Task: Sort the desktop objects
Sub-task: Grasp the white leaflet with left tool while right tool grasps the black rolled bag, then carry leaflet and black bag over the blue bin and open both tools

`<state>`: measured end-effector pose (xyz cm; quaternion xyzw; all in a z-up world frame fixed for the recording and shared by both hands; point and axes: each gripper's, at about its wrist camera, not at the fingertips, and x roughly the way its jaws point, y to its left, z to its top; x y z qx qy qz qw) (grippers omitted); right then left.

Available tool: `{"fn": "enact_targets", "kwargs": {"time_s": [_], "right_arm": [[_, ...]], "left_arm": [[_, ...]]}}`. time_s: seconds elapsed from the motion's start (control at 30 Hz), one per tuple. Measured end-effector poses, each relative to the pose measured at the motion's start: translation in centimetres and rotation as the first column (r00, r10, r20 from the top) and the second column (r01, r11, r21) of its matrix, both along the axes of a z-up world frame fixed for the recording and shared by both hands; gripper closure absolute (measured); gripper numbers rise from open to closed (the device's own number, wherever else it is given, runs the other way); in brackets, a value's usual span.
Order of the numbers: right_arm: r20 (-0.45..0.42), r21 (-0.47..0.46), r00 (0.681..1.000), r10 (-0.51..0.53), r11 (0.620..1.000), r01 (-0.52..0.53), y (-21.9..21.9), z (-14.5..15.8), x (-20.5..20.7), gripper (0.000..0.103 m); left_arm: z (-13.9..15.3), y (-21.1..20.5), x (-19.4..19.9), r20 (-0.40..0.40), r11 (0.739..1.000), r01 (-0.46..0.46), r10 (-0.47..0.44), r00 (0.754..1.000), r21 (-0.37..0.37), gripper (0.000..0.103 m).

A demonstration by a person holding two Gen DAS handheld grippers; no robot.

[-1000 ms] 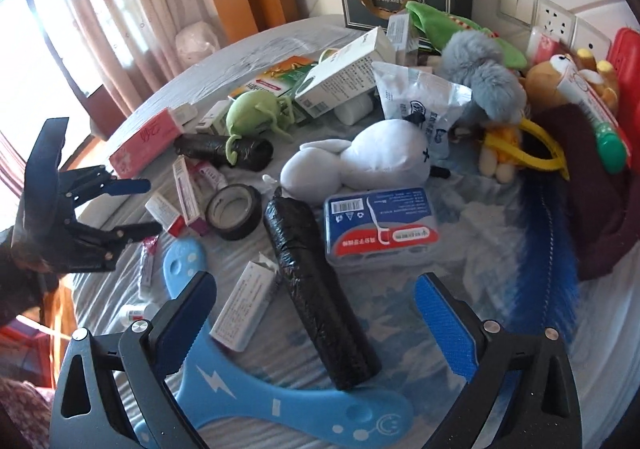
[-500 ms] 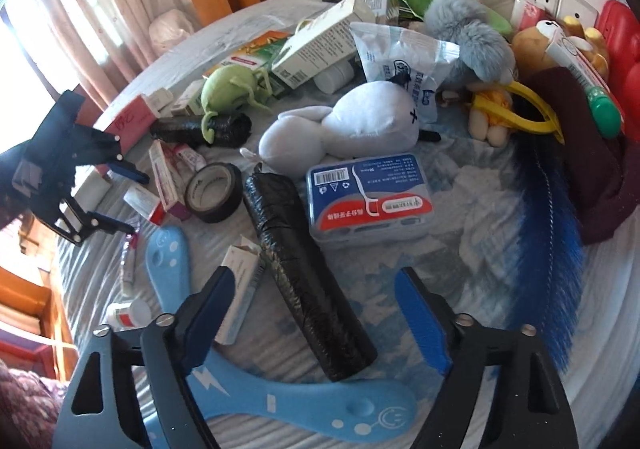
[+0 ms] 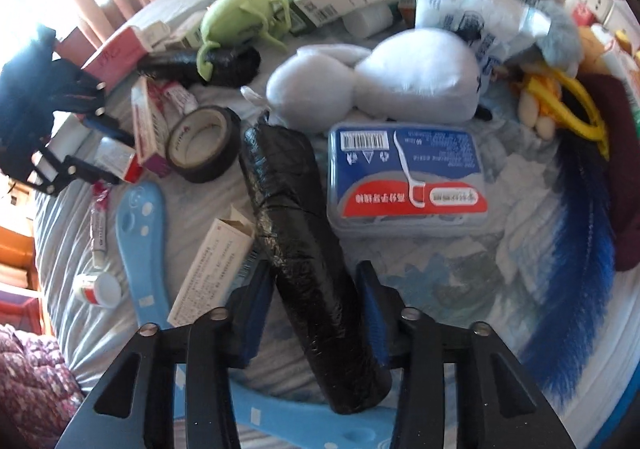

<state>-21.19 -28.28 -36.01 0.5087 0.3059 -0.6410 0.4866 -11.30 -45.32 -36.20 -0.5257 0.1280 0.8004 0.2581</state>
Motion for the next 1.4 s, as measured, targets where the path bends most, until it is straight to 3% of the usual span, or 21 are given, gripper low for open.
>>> {"fn": "enact_targets", "kwargs": {"time_s": [0.17,0.43,0.57,0.8,0.87,1.07,1.17,1.37,1.4], "right_arm": [[-0.027,0.006,1.0,-0.012,1.0,0.013,-0.1,-0.1,0.2,0.07],[-0.041,-0.049,0.992,-0.12,0.992,0.118,1.7,1.7,1.0,0.072],[-0.07,-0.099,0.983,-0.17,0.982,0.163,3.2,3.8,1.4,0.072],[-0.137,-0.204,0.952,-0.272,0.949,0.242,5.0,8.2,2.4,0.072],[-0.162,-0.251,0.935,-0.316,0.929,0.271,6.5,10.3,2.5,0.072],[-0.236,-0.405,0.851,-0.468,0.844,0.352,11.4,17.2,3.7,0.072],[-0.267,-0.493,0.794,-0.546,0.785,0.374,15.4,21.6,4.6,0.072],[-0.33,-0.667,0.621,-0.71,0.642,0.379,26.7,30.5,5.6,0.072],[-0.342,-0.688,0.579,-0.74,0.617,0.382,29.4,31.8,5.5,0.072]], "left_arm": [[0.2,-0.8,0.0,0.018,0.992,-0.103,0.102,0.995,0.075,0.076],[0.5,0.7,0.3,-0.003,0.989,-0.148,0.148,0.989,-0.016,0.077],[1.3,0.9,0.6,-0.032,0.985,-0.171,0.17,0.985,-0.02,0.077],[6.2,2.7,1.1,-0.184,0.984,-0.175,0.165,0.969,-0.039,0.077],[7.7,4.4,-0.7,-0.241,0.986,-0.163,0.151,0.959,-0.032,0.077],[14.8,11.7,-5.1,-0.417,0.996,-0.09,0.081,0.905,-0.002,0.077],[18.6,17.5,-7.4,-0.507,1.0,-0.013,0.009,0.862,-0.003,0.077],[27.1,31.0,-11.3,-0.661,0.983,0.157,-0.054,0.748,0.096,0.077],[28.3,33.7,-12.1,-0.68,0.977,0.179,-0.053,0.731,0.116,0.077]]}}
